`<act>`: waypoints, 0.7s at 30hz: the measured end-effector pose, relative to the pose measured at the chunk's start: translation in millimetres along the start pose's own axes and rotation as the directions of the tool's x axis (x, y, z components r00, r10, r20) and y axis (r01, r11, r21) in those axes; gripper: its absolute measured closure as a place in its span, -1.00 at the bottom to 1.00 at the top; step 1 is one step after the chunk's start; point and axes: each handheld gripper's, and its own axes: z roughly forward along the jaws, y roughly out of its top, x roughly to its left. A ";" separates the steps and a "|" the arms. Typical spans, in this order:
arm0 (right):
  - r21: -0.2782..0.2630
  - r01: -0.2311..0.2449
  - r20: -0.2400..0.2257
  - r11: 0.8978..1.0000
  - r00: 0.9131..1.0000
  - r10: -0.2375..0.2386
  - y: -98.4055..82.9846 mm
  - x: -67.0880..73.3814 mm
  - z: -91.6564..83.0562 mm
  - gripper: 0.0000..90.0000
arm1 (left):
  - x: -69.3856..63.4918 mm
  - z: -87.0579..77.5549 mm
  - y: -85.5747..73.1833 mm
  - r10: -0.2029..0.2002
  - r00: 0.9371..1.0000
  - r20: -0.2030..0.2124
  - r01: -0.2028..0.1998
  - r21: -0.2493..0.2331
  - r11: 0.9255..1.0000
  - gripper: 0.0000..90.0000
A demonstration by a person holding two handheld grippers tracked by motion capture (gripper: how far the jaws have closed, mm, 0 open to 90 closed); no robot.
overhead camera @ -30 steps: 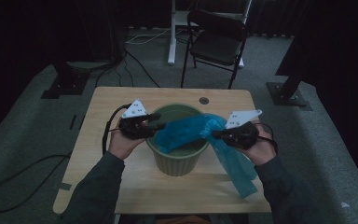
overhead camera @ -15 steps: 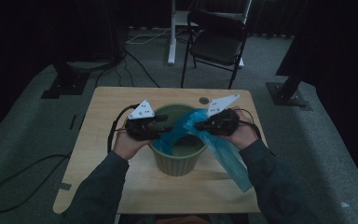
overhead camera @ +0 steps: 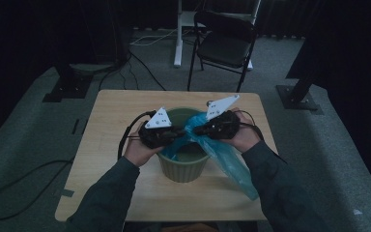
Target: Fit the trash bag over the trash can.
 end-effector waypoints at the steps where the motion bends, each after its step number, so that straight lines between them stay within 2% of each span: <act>1: -0.006 -0.005 -0.002 1.000 1.000 0.005 -0.7 -0.1 -1.7 0.78 | 0.9 -1.2 -0.4 -0.003 1.000 -0.005 0.003 -0.005 1.000 0.91; 4: -0.022 -0.013 0.001 1.000 1.000 0.013 -3.4 -1.4 -8.5 0.65 | 2.6 -4.5 -2.8 -0.011 1.000 -0.020 0.011 -0.010 1.000 0.96; 10: -0.065 -0.031 0.061 0.997 0.997 0.035 -10.3 -0.2 -35.3 0.59 | 9.3 -13.9 -12.0 -0.042 0.998 -0.050 0.041 -0.018 0.999 0.96; 16: -0.096 -0.100 0.104 0.990 0.988 0.110 -35.7 -2.0 -60.6 0.55 | 16.3 -21.7 -19.7 -0.073 0.994 -0.078 0.071 -0.027 0.997 0.96; 21: -0.087 -0.119 0.101 0.989 0.987 0.127 -57.1 6.7 -64.7 0.57 | 20.7 -24.5 -22.6 -0.090 0.991 -0.095 0.088 -0.029 0.996 0.96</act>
